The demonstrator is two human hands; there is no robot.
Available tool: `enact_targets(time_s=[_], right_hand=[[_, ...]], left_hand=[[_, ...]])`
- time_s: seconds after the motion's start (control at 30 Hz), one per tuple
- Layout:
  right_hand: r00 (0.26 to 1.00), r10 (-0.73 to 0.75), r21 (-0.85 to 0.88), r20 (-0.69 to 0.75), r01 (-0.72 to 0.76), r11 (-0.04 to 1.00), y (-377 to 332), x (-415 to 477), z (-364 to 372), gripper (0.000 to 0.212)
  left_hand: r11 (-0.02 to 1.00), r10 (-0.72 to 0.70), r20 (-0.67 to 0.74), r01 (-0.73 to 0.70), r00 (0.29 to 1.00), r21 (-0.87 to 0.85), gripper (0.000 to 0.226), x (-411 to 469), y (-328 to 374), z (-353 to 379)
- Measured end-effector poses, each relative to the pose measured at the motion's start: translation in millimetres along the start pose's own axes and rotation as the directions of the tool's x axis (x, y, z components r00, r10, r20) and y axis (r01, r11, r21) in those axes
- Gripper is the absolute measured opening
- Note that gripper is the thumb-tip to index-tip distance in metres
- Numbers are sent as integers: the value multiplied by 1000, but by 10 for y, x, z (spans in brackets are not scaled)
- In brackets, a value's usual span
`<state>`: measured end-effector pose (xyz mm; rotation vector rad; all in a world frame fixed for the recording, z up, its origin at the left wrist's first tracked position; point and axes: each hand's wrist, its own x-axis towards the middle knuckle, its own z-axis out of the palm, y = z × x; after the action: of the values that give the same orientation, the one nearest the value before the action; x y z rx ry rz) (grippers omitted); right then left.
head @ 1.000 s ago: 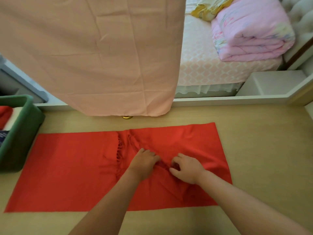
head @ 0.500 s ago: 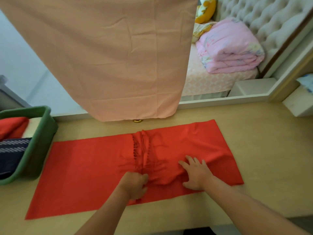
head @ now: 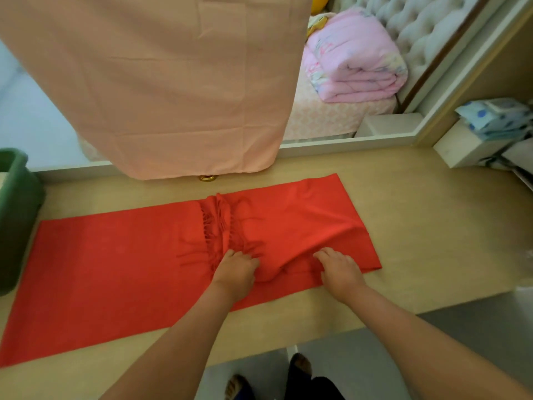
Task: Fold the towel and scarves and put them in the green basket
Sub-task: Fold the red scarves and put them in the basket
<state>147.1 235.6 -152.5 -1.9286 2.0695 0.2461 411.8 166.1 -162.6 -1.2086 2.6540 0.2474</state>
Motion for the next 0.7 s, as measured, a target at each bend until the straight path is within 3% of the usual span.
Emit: enact_targets(time_s=[0.1,0.17,0.27,0.33,0.43,0.5,0.57,0.63,0.7], right_hand=[[999,-2,-18,33,2,1000,194,50,6,53],[999,-32,-70,29,34,997,278,91,37,52],[998,-64,-89,-24,62,994,332,158,72,34],[991,-103,-166,-80,89,982,349,167,84,14],[955,-159,-198,-250,111,974,486,144,87,17],[930,-194,-204,-311,134,970,599,102,23,17],[925,-240,-226,-293,177,958,722,78,-19,19],[958,-243,-209,-152,210,955,813,10,-88,23],[975,-217,-183,39,220,958,905,-43,-105,25]], left_hand=[[993,61,-162,-77,985,-95,24,-60,-72,30],[978,12,-263,-66,965,-197,23,-118,-72,57],[929,-148,-293,31,945,-368,23,-204,-7,50],[914,-203,-299,71,932,-399,10,-224,31,23],[952,-94,-295,0,951,-305,7,-249,70,-18],[985,49,-226,-85,973,-153,18,-259,58,8],[990,58,-7,-58,998,-130,23,-292,97,10],[994,-3,264,31,965,-102,32,-328,203,7],[995,-95,362,104,927,-5,30,-321,353,-8]])
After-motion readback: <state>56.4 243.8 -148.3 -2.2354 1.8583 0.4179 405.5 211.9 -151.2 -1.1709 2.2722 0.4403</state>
